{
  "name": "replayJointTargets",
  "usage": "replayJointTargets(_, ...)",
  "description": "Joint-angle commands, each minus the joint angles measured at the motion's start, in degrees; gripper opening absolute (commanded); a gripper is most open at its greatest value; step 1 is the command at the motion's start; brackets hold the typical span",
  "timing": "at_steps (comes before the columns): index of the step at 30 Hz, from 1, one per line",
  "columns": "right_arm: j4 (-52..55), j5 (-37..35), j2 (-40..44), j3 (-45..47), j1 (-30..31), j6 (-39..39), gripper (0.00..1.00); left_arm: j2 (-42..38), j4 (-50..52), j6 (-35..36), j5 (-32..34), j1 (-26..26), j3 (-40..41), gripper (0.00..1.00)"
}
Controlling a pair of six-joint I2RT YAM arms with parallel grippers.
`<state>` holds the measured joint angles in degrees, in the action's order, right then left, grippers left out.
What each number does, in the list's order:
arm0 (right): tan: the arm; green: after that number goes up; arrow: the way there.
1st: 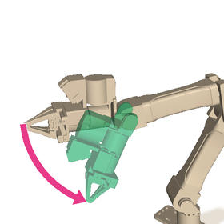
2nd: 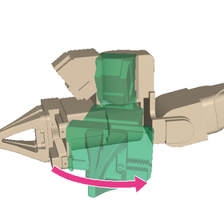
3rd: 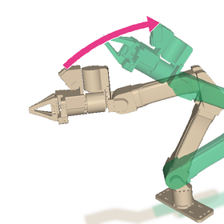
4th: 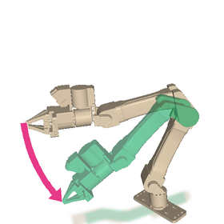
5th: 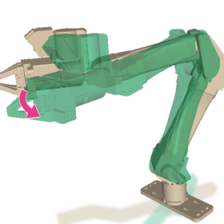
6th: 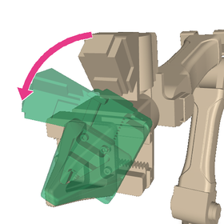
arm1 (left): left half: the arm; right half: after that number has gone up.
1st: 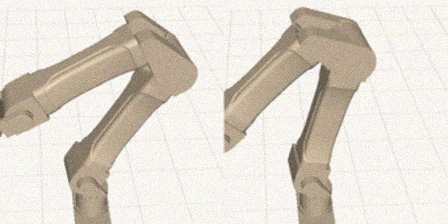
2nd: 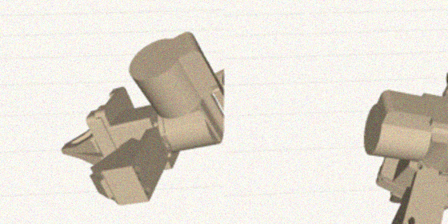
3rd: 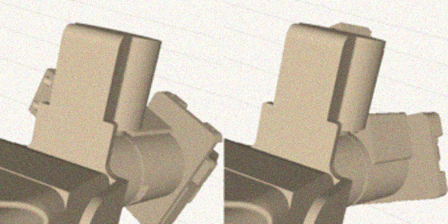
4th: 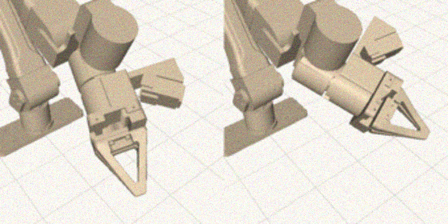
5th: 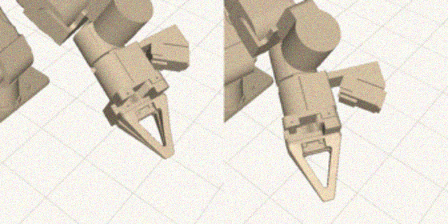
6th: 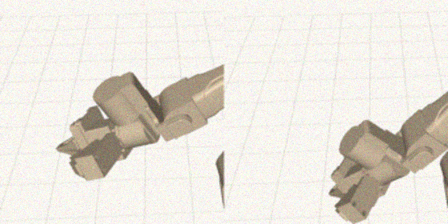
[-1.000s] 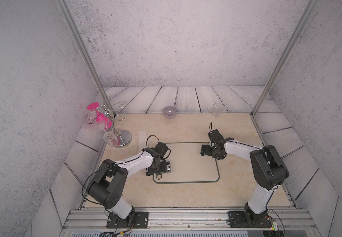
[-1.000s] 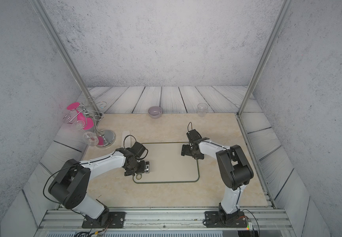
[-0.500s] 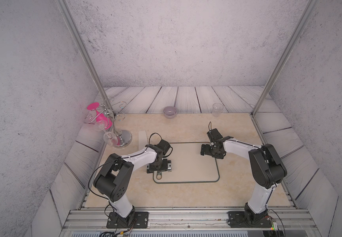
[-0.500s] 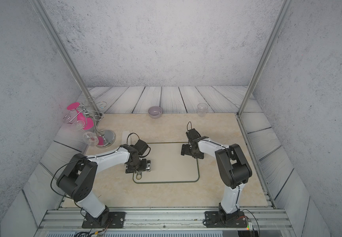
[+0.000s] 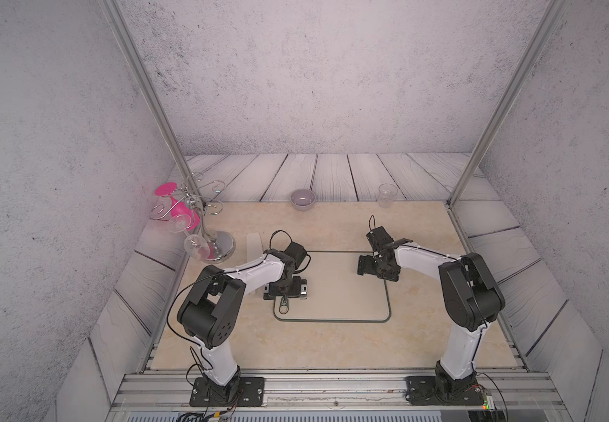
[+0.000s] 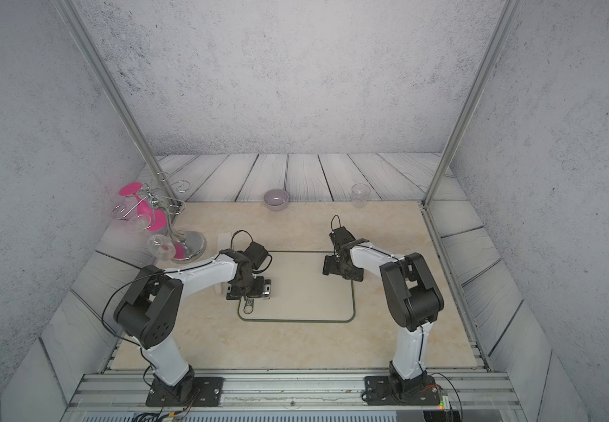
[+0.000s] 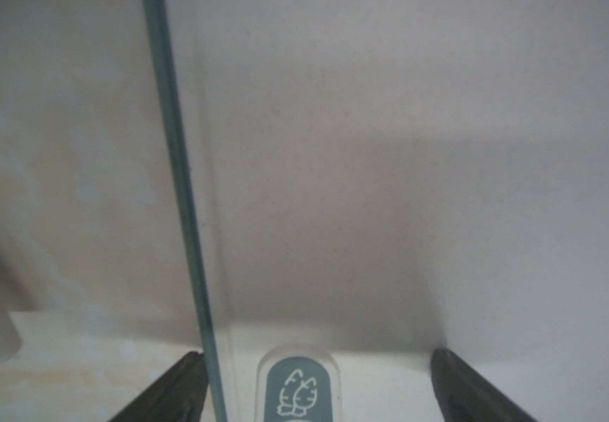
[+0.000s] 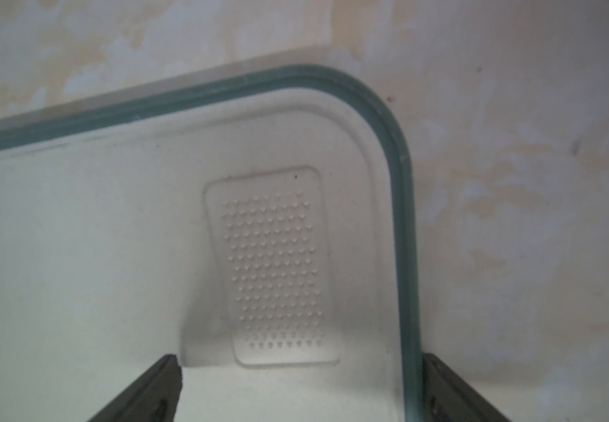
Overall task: Align the knife with the edge of the cutting board
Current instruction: Adjust the work surface at the center of the board.
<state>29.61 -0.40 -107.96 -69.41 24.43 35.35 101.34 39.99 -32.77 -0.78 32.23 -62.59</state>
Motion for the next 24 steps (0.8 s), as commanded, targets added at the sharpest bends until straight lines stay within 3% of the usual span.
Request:
replayJointTargets(1,0.51,8.75,-3.11,-1.18,2.2,0.93,0.99,1.0,-8.41,1.61,-4.64,0.93,-3.54,1.0)
replayJointTargets(11,2.52,7.27,-2.45,-3.04,2.05,0.28,0.99,-0.08,-6.93,1.82,-3.79,0.12,-4.93,1.0)
replayJointTargets(20,7.3,-1.91,4.69,-5.05,1.37,-3.1,0.99,-6.94,-1.43,2.12,6.79,-0.22,-5.97,1.0)
replayJointTargets(24,7.82,-4.9,8.97,-3.26,0.85,-3.45,0.99,-11.23,0.56,2.69,7.4,-2.23,-5.24,1.0)
